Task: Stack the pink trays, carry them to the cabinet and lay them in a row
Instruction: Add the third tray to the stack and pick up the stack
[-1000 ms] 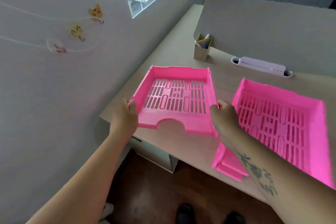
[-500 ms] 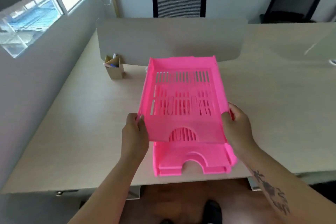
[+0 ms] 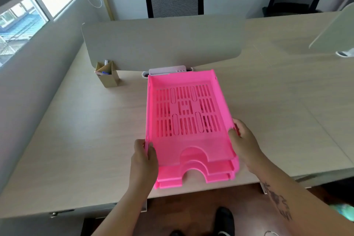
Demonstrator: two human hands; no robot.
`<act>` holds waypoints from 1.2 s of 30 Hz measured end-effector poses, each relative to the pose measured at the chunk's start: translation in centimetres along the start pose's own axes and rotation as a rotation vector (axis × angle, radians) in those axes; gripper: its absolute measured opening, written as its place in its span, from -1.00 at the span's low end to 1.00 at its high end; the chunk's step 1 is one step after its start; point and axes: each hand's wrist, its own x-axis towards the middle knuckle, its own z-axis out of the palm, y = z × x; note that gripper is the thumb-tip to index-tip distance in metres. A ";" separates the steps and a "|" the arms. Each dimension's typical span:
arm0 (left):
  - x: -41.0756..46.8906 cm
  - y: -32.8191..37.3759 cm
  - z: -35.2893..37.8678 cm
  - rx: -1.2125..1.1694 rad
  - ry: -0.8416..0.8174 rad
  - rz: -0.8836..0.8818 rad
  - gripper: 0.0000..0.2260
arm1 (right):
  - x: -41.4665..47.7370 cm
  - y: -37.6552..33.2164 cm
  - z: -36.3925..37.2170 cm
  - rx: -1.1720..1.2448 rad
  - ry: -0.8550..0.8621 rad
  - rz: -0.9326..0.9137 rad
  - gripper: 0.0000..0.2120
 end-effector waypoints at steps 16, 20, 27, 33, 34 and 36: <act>-0.4 -4.8 1.7 -0.449 -0.219 -0.248 -0.44 | -1.4 6.4 1.7 0.404 -0.115 0.265 -0.47; -0.4 -4.9 2.8 -0.590 -0.244 -0.392 -0.50 | -0.6 6.9 2.3 0.442 -0.199 0.353 -0.62; 1.9 -0.8 0.8 -0.731 -0.135 -0.427 -0.44 | 2.2 1.7 1.8 0.473 -0.214 0.262 -0.58; 2.5 1.4 -3.1 -0.773 0.003 -0.367 -0.35 | 3.8 -4.3 3.0 0.475 -0.348 0.114 -0.54; 2.3 1.5 -3.9 -0.781 0.048 -0.364 -0.33 | 4.1 -5.1 3.6 0.473 -0.382 0.086 -0.54; 1.7 1.5 -5.4 -0.804 0.181 -0.379 -0.37 | 4.8 -6.7 5.2 0.458 -0.462 0.045 -0.55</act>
